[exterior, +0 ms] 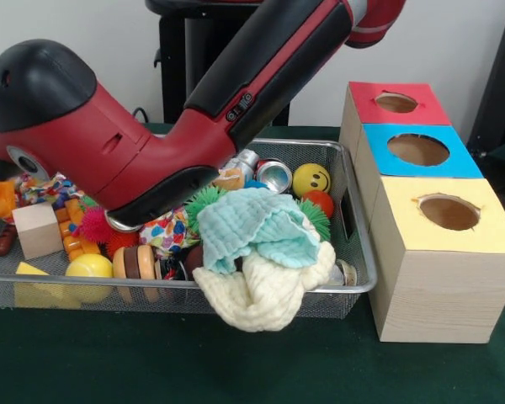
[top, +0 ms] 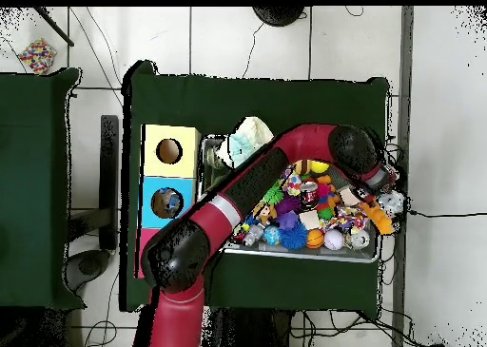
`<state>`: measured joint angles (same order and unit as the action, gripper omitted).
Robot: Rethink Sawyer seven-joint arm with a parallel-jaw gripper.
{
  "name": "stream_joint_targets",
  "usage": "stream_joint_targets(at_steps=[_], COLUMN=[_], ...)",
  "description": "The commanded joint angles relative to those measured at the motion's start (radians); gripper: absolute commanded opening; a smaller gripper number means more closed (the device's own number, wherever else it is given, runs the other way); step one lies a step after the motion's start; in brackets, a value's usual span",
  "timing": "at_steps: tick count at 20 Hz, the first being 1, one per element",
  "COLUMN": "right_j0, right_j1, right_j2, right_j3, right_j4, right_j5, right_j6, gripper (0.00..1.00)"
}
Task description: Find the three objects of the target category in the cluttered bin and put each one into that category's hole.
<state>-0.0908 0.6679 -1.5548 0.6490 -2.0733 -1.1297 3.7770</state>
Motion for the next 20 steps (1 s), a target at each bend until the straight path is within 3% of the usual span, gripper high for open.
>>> stream_joint_targets(at_steps=[1,11,20], right_j0=[0.005,0.017,0.041], right_j1=[0.036,0.022,0.007], right_j2=[-0.069,-0.114,-0.136], right_j3=[-0.018,-0.055,-0.028], right_j4=[-0.008,0.027,0.024], right_j5=[-0.196,-0.348,-0.465], right_j6=[0.347,0.432,0.458], gripper=[1.00,1.00,1.00])
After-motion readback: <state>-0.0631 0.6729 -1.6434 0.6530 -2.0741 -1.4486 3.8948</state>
